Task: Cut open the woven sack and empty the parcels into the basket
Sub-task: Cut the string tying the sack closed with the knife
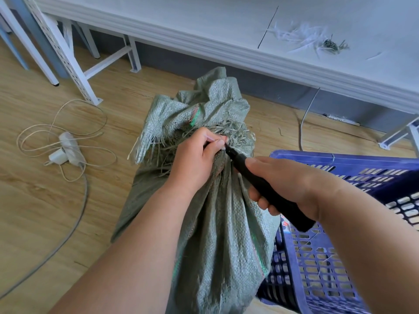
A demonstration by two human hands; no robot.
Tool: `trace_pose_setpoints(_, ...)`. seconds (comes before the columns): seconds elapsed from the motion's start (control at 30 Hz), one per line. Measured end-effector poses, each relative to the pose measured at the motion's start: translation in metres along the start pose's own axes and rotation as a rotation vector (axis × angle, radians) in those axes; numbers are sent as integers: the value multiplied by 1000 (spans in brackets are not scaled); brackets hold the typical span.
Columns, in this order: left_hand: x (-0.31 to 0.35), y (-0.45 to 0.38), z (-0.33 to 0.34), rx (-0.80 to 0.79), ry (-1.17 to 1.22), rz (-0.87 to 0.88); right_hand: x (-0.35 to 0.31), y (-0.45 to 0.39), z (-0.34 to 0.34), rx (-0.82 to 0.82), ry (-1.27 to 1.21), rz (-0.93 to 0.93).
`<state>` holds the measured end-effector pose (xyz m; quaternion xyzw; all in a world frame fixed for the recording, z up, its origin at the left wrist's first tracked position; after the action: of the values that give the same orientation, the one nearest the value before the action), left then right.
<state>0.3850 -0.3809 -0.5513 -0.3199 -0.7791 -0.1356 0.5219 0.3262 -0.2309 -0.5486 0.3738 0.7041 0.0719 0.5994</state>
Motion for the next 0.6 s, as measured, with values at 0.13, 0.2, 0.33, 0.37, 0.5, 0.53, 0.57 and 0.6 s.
trace_pose_setpoints(0.13, -7, -2, 0, 13, 27, -82, -15, -3, -11, 122, -26, -127)
trace_pose_setpoints(0.2, -7, -1, -2, 25, 51, -99, -28, -8, -22, 277, -12, -284)
trace_pose_setpoints(0.33, -1, -1, -3, 63, -6, -27, -41, -29, -22, 414, -26, -461)
trace_pose_setpoints(0.37, 0, -1, -5, 90, -20, -6, -40, -37, -20, 424, 14, -462)
trace_pose_setpoints(0.5, 3, -1, -10, 165, -62, 77, -38, -55, -20, 478, 105, -488)
trace_pose_setpoints(0.53, 2, -1, -10, 160, -63, 77, -38, -56, -20, 476, 120, -494)
trace_pose_setpoints(0.57, 1, -2, -9, 149, -63, 74, -38, -58, -19, 465, 139, -495)
trace_pose_setpoints(0.6, 0, -2, -8, 139, -62, 71, -38, -59, -18, 447, 145, -489)
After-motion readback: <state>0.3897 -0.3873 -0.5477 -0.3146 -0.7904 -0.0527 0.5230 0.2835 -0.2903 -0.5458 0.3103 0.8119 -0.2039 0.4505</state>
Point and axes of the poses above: each hand's wrist, its own y-axis away from the middle knuckle, its own z-axis out of the palm, x = y × z, the point moved 9 cm from there along -y, towards the middle knuckle, and after that the axes turned 8 degrees about -z, right-handed, at the moved point
